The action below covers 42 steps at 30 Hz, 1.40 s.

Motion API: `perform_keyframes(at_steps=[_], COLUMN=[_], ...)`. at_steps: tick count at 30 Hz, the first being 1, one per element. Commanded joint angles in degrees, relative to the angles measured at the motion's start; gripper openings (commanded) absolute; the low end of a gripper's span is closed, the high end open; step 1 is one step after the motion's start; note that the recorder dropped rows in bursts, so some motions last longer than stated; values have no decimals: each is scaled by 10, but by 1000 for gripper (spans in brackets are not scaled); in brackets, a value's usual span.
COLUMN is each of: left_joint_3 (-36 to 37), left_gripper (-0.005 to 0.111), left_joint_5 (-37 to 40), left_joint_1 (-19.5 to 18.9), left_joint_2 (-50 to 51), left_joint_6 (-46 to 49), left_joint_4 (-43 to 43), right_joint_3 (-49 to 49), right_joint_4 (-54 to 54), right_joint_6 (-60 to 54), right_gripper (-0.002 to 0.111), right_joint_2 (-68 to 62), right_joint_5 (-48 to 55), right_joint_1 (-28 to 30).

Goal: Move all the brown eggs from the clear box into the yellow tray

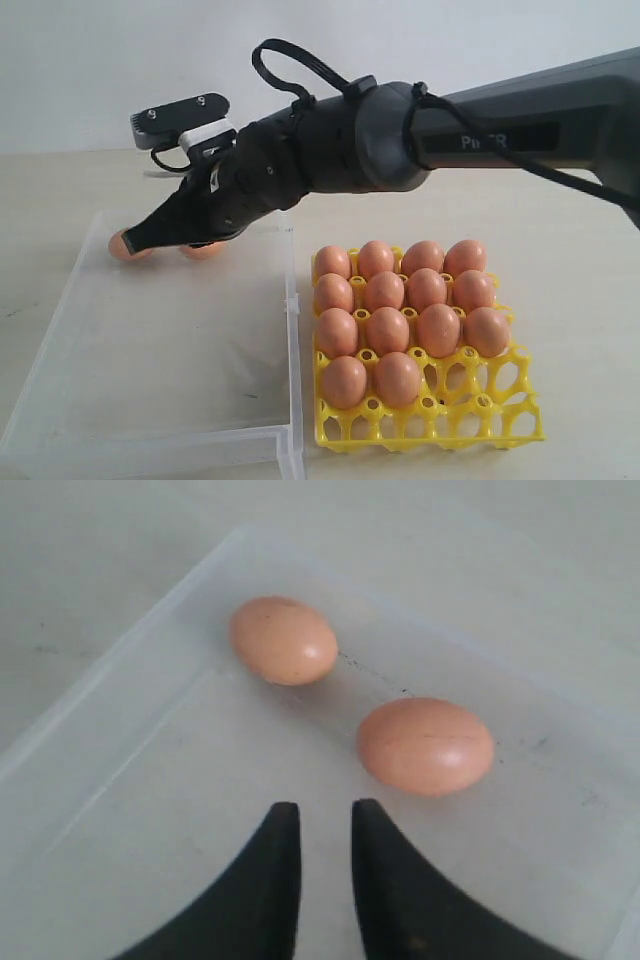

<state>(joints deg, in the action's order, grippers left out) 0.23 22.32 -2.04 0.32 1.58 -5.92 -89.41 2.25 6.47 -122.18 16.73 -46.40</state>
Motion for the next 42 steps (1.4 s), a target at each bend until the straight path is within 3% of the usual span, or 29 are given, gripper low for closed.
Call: perform_keyframes(at_steps=[1,5,8,22,42], left_joint_3=[-2,-2,-2,-2,-2], left_gripper=[0,0,0,0,0], left_joint_5=[-5,-5,-5,-5,-5], left_joint_1=[3,3,3,3,3], left_joint_2=[-3,-3,-3,-3,-3], left_joint_6=[-3,-3,-3,-3,-3], left_joint_4=[1,1,1,1,1], right_joint_3=[-2,-42,-83,-297,-316], right_joint_4=[43,33,52,52,24], right_joint_6=[23,22,94,105,135], right_gripper=[46,61,61,61,61], right_joint_2=[3,-14,-42,-193,-216], right_joint_5=[-42,4,35,146,161], right_joint_1=[8,11,15,18,44])
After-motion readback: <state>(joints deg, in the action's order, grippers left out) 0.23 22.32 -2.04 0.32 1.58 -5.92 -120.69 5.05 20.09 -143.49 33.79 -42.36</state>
